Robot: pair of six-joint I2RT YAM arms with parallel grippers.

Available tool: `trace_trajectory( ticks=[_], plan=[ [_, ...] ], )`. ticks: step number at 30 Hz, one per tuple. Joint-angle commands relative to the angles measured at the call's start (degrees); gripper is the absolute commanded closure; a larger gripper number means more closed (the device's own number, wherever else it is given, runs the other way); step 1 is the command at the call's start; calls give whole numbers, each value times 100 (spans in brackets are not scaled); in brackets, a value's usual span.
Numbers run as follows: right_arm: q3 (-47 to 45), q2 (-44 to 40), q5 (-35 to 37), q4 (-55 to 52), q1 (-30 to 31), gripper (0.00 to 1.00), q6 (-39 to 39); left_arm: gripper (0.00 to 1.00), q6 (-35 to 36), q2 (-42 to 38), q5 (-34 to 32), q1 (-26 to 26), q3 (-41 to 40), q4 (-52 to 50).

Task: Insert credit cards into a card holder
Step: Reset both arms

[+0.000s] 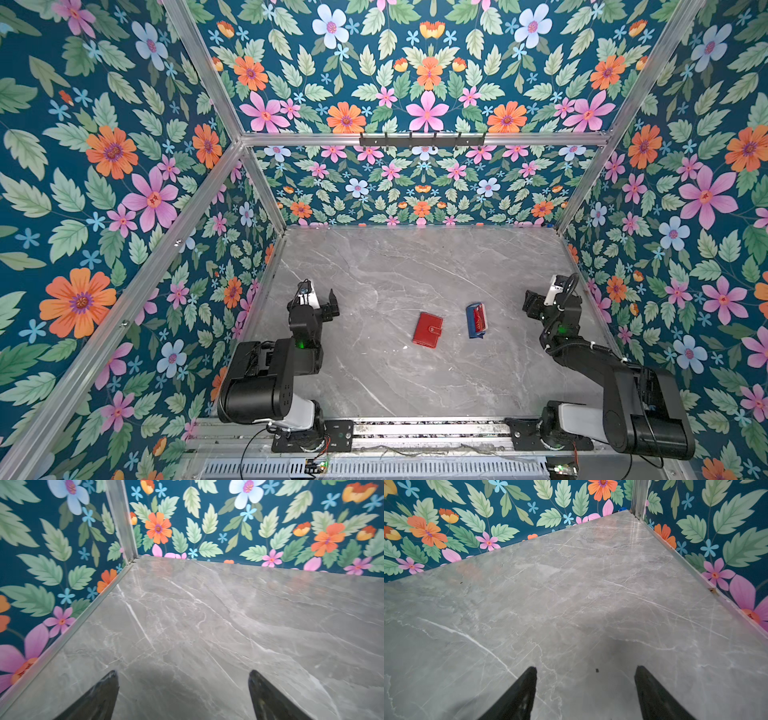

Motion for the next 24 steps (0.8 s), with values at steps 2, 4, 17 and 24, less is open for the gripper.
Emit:
trace_trajectory(
  ticks=[2, 4, 17, 24],
  plan=[
    [-219, 59, -481, 906, -1, 24, -196, 2, 129, 338, 297, 19, -5, 814],
    [-295, 193, -556, 1161, 3, 23, -241, 2, 135, 591, 308, 19, 38, 961],
    [-349, 886, -203, 1828, 194, 1, -363, 0, 158, 664, -94, -95, 276, 563],
    [-365, 924, -145, 1952, 224, 1, -374, 0, 202, 664, -1, -95, 310, 505]
  ],
)
